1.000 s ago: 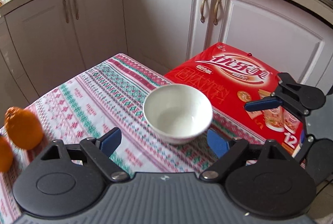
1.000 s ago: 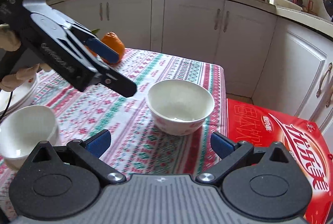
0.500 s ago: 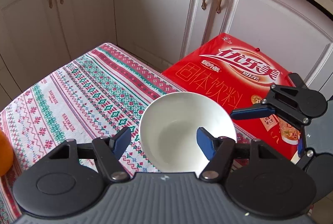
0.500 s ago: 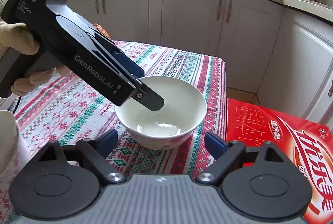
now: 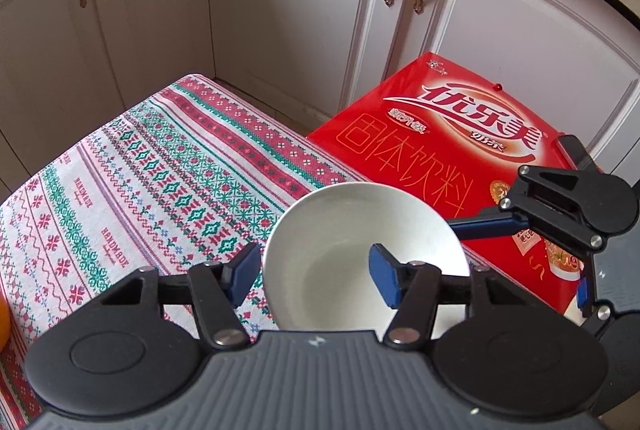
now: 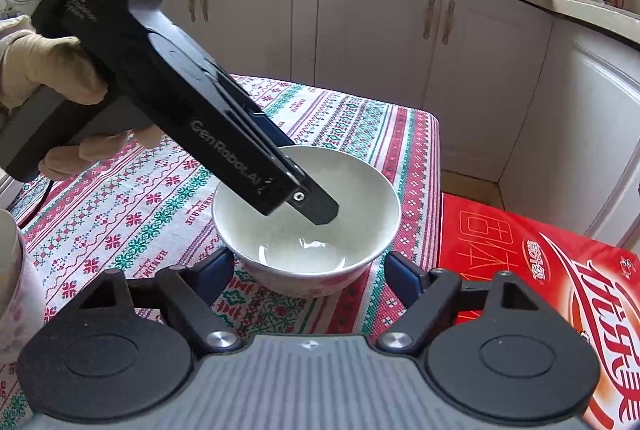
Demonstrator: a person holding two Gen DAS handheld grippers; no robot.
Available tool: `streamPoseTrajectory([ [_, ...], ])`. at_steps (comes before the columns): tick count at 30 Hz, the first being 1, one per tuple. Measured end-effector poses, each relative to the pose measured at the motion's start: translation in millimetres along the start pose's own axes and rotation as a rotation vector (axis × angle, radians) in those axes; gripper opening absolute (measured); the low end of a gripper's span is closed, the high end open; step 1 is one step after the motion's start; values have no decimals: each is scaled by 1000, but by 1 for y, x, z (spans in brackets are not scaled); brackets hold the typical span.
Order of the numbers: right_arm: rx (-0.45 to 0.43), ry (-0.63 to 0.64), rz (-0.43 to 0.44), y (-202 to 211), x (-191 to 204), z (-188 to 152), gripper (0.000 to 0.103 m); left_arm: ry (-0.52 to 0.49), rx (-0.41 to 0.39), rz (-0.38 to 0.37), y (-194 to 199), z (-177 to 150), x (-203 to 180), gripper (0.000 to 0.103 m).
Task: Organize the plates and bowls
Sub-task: 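Lift the bowl with both grippers and carry it over the nested bowls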
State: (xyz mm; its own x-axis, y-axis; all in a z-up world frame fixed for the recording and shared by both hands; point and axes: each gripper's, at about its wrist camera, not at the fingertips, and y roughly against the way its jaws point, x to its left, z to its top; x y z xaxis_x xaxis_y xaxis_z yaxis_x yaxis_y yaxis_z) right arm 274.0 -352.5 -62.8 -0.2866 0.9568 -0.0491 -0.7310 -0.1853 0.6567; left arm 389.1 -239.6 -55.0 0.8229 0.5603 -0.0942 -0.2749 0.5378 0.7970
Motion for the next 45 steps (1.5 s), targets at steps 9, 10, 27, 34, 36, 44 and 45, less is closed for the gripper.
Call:
streamPoseTrajectory([
  [9, 2, 1, 3, -2, 1, 2, 84, -10, 8, -12, -2, 2, -2, 58],
  [10, 3, -1, 2, -2, 1, 2, 84, -10, 8, -13, -1, 1, -3, 58],
  [27, 32, 8, 16, 29, 21, 2, 84, -9, 1, -23, 33, -14, -20, 58],
  [34, 14, 17, 34, 60, 37, 4, 84, -4, -30, -6, 67, -23, -37, 58],
  [36, 5, 22, 41, 70, 41, 5, 84, -3, -42, 4, 77, -26, -42, 58],
  [44, -7, 44, 73, 101, 64, 4, 84, -2, -75, 42, 116, -45, -63, 58],
  [45, -7, 49, 74, 105, 68, 3, 84, -2, -78, 46, 120, -48, -65, 58],
])
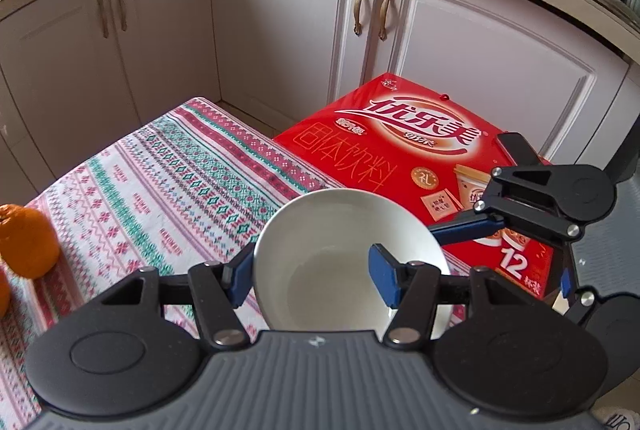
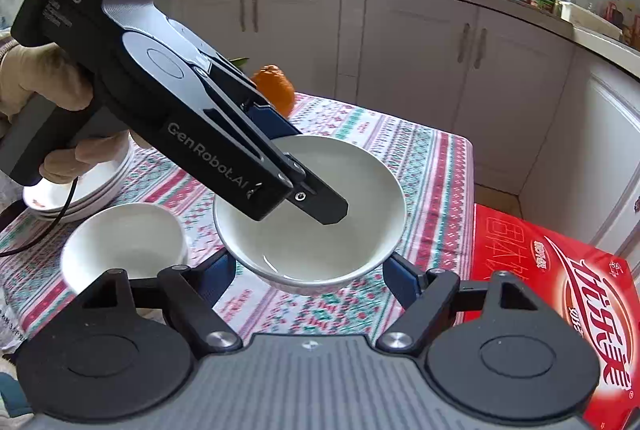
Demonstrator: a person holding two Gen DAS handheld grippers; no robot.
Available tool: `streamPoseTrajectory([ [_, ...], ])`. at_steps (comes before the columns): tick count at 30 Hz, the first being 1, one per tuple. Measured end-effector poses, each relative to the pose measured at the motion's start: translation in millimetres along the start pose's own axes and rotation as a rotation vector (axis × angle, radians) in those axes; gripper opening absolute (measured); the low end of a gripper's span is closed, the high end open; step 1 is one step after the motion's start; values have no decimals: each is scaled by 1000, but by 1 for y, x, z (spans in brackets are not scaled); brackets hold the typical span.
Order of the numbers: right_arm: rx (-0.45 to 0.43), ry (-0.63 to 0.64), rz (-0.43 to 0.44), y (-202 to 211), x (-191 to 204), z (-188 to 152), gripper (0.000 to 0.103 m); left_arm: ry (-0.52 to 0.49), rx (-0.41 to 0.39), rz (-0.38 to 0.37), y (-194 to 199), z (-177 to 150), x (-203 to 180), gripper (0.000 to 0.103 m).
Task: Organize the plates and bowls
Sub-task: 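Lift the bowl with both grippers and carry it over the nested bowls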
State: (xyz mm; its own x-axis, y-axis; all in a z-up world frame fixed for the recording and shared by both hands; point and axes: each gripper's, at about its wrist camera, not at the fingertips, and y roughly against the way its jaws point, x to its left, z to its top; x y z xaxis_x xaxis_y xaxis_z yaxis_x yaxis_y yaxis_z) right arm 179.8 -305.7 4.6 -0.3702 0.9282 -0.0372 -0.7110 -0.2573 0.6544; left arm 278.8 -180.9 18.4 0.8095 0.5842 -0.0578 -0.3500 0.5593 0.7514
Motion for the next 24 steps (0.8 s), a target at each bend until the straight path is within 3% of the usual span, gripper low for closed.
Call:
streamPoseTrajectory([
  [12, -18, 52, 57, 22, 40, 3, 84, 45, -48, 52, 52, -30, -8, 59],
  [24, -10, 109, 120, 16, 75, 9, 84, 116, -64, 100, 81, -63, 4, 60],
])
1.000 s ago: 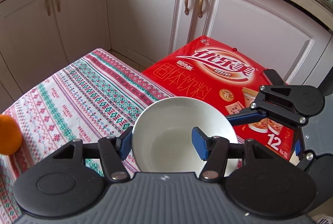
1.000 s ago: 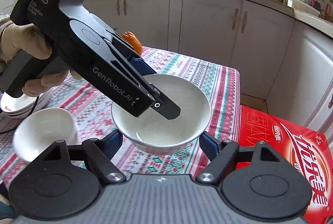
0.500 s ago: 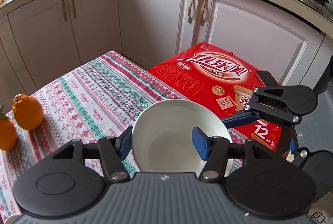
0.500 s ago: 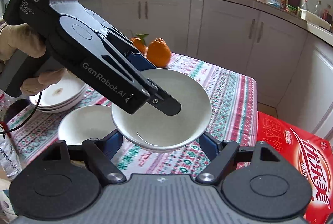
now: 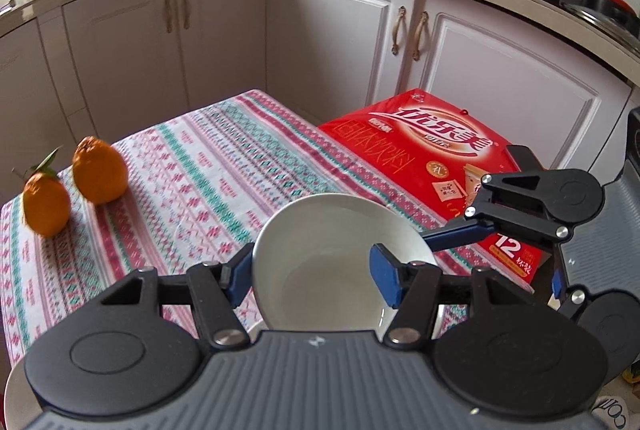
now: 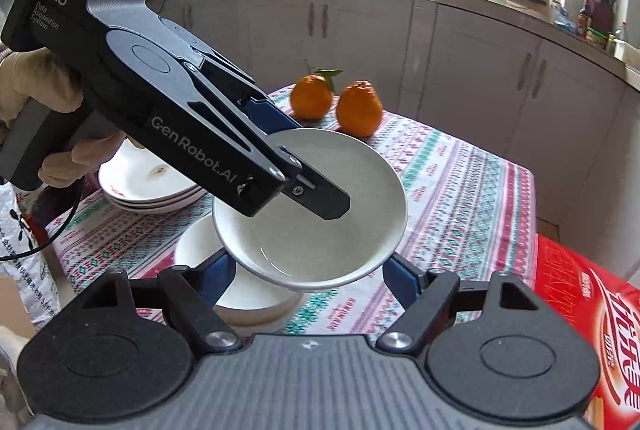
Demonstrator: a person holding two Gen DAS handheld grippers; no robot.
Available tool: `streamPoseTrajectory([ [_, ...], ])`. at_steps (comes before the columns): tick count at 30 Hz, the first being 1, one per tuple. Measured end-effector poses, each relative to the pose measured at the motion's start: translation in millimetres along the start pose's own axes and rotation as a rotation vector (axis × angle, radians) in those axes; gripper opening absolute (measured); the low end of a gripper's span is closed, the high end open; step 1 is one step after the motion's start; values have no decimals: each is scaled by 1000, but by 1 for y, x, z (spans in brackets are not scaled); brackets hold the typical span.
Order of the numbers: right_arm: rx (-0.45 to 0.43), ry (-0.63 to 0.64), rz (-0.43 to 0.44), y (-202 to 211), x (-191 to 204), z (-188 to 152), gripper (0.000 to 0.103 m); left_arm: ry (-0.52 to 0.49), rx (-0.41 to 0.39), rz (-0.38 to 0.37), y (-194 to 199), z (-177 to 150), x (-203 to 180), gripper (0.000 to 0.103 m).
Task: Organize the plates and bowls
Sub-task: 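Lift the bowl with both grippers and carry it over the nested bowls, then lower the bowl into the nested bowls and open both grippers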
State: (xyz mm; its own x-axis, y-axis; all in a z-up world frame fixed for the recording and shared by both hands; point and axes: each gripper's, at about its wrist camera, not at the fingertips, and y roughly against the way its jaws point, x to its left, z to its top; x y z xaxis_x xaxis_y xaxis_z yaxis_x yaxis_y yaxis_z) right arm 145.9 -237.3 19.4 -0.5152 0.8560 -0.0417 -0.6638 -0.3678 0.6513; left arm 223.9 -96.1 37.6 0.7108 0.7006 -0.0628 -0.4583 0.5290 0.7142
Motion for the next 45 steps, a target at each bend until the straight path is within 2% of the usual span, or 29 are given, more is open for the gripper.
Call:
streamPoseTrajectory([
  [15, 53, 37, 57, -21, 25, -6, 84, 97, 26, 2, 1, -39, 22, 60],
  [37, 84, 27, 83, -32, 26, -8, 84, 143, 44, -25, -10, -55, 34, 60],
  [39, 87, 24, 86, -32, 27, -9, 84, 139, 43, -27, -10, -56, 33, 63],
  [43, 82, 31, 82, -33, 28, -10, 86, 138, 34, -41, -9, -56, 32, 77],
  [45, 71, 33, 77, -31, 29, -9, 98, 125, 19, -28, -6, -56, 30, 84],
])
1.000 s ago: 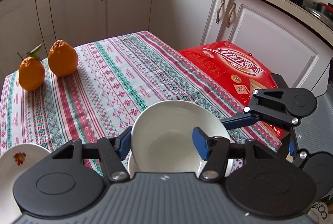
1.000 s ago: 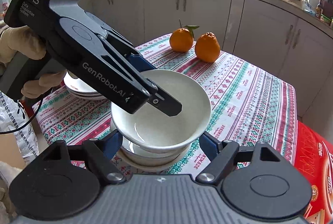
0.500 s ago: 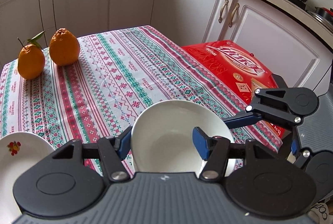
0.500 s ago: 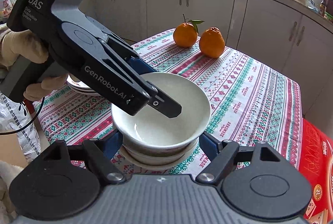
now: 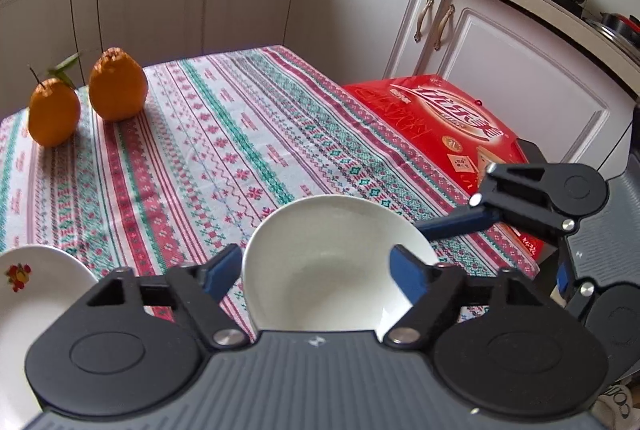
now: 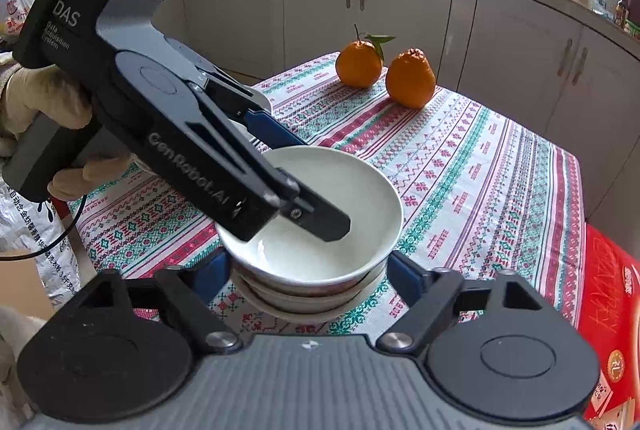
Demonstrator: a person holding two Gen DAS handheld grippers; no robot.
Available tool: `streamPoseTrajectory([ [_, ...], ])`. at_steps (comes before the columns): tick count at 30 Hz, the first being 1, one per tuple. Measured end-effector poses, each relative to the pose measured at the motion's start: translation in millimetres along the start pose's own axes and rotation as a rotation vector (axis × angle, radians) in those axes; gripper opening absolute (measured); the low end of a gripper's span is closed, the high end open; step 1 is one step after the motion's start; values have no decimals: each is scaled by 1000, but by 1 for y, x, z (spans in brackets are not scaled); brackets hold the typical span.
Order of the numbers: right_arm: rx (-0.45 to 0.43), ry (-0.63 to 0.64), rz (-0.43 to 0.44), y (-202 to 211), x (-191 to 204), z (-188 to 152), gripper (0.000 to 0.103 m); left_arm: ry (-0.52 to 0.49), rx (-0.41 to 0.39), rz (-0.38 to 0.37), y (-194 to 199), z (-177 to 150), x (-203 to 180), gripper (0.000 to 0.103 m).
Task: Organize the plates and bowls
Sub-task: 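Lower the bowl into the nested bowls and open both grippers, then grasp the stacked bowls with the left gripper while the right grips the opposite rim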
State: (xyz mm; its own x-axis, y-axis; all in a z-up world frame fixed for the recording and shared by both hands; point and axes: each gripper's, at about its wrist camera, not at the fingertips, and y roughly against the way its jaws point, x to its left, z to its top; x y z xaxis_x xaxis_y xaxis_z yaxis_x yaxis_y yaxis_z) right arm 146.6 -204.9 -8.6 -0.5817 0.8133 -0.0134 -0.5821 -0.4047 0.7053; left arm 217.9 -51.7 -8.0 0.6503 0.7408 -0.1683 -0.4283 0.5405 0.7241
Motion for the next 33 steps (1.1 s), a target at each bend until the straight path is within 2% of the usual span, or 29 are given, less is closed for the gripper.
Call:
streamPoseTrajectory([
  [3, -25, 0, 6, 6, 0, 1, 103, -12, -30, 7, 8, 0, -2, 92],
  [10, -28, 3, -5, 12, 1, -3, 103, -44, -93, 35, 31, -8, -8, 94],
  [16, -25, 33, -17, 18, 1, -11, 103, -135, -130, 82, 54, -32, -18, 94],
  [22, 12, 87, -20, 16, -4, -23, 103, -173, -64, 93, 55, -62, -18, 94],
  [26, 40, 139, -22, 10, -4, -28, 103, -199, -6, 96, 39, -75, -16, 94],
  [33, 94, 219, 1, -16, -8, -30, 103, -250, 47, 55, 8, -79, -15, 94],
])
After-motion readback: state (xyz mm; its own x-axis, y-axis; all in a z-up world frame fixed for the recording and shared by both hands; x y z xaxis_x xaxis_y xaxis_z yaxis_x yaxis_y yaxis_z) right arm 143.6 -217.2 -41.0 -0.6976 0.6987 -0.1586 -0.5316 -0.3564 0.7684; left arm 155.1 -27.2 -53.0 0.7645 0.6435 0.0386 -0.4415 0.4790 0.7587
